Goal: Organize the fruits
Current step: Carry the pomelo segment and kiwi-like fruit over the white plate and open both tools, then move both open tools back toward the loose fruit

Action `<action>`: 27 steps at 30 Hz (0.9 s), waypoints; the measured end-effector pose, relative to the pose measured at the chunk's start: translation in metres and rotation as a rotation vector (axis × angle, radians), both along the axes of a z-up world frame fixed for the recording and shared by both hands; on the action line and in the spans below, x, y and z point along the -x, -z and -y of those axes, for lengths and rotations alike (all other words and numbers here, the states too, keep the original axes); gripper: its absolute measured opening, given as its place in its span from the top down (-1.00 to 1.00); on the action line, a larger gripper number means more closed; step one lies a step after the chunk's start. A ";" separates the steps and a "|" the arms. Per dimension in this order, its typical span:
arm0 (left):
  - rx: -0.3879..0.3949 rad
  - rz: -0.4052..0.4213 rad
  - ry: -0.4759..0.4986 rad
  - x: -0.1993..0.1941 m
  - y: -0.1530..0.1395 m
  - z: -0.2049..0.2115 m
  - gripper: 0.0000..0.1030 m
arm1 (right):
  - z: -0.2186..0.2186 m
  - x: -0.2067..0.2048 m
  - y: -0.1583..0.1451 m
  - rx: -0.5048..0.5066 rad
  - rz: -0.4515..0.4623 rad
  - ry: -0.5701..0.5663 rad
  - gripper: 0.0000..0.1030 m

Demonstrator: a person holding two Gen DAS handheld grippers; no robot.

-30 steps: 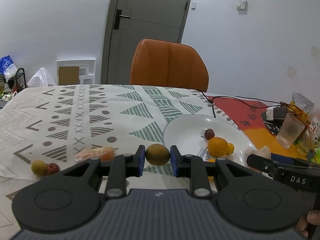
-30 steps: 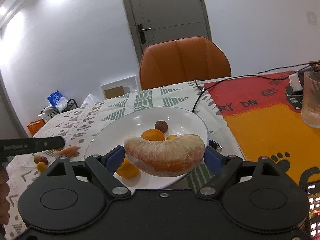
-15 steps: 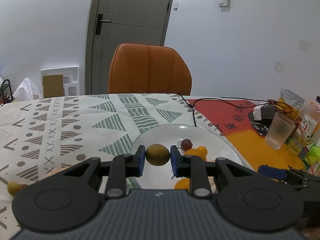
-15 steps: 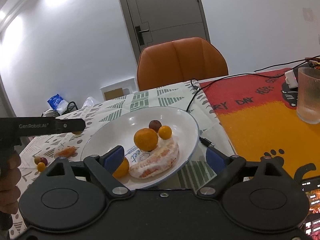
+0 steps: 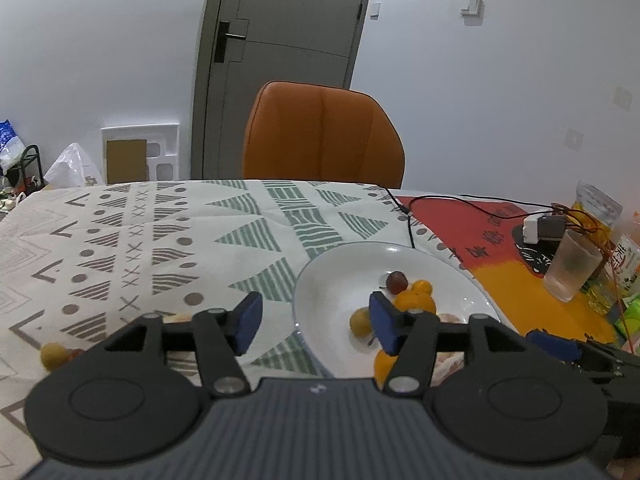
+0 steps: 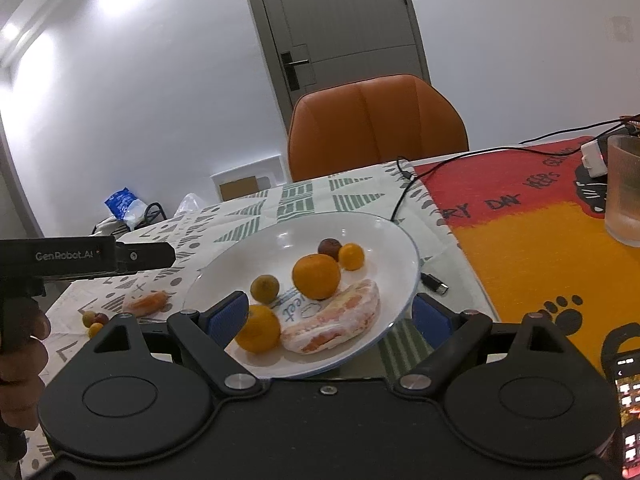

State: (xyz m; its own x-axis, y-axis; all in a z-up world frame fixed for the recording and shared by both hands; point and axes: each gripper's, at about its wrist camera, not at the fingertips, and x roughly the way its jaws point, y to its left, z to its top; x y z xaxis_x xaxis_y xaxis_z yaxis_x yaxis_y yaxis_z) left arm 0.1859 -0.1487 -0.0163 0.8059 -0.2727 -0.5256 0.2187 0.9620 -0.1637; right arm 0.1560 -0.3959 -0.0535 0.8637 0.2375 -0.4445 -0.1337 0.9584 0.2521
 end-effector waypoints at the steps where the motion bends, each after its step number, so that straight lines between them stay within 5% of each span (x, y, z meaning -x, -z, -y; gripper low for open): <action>1: -0.005 -0.001 -0.004 0.001 0.000 -0.002 -0.25 | -0.002 0.000 -0.001 0.001 0.001 -0.003 -0.73; 7: -0.020 0.020 -0.058 0.013 -0.006 -0.023 -0.57 | -0.012 0.002 -0.004 -0.006 0.008 -0.021 -0.73; 15: -0.037 0.031 -0.129 0.029 -0.012 -0.062 -0.61 | -0.037 0.004 -0.010 -0.011 0.032 -0.049 -0.88; 19: -0.019 0.051 -0.178 0.037 -0.017 -0.084 -0.90 | -0.053 0.005 -0.014 -0.009 0.044 -0.076 -1.00; 27: -0.005 0.061 -0.226 0.046 -0.022 -0.113 -0.94 | -0.078 0.005 -0.018 0.004 0.044 -0.120 -1.00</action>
